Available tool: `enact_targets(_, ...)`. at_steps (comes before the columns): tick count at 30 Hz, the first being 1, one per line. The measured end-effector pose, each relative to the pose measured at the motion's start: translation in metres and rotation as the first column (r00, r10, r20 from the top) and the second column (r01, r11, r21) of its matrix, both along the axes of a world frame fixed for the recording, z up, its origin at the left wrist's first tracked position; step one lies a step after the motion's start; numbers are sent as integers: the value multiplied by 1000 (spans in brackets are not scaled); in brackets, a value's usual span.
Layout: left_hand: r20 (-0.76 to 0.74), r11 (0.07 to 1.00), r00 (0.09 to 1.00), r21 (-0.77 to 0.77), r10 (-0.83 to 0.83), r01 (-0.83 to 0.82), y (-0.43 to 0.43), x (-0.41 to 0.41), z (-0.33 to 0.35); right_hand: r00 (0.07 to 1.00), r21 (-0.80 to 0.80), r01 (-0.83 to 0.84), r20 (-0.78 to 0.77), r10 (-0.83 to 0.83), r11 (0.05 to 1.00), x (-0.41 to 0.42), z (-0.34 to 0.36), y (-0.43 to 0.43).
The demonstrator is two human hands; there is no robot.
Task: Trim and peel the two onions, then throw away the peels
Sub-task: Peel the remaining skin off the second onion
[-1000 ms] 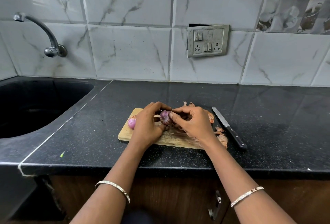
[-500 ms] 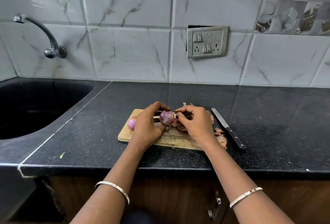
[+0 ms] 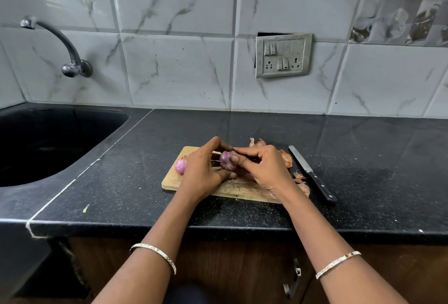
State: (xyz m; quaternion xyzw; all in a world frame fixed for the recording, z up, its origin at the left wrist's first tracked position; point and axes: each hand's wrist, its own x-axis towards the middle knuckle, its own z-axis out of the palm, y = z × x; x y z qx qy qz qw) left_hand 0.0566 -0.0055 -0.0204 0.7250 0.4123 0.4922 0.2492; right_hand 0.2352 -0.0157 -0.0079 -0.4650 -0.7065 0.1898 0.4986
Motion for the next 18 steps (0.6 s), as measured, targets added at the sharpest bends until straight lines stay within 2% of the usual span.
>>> enact_targets(3, -2, 1000, 1000, -17, -10, 10, 2, 0, -2, 987, -48, 1, -162, -8, 999, 3, -1, 2)
enact_targets(12, -14, 999, 1000, -38, 5, -6, 4, -1, -2, 998, -61, -20, -69, 16, 998, 0, -2, 0)
enact_targets(18, -2, 998, 1000, -64, -7, 7, 6, -1, -3, 979, -81, -51, -203, 33, 995, 5, -4, 5)
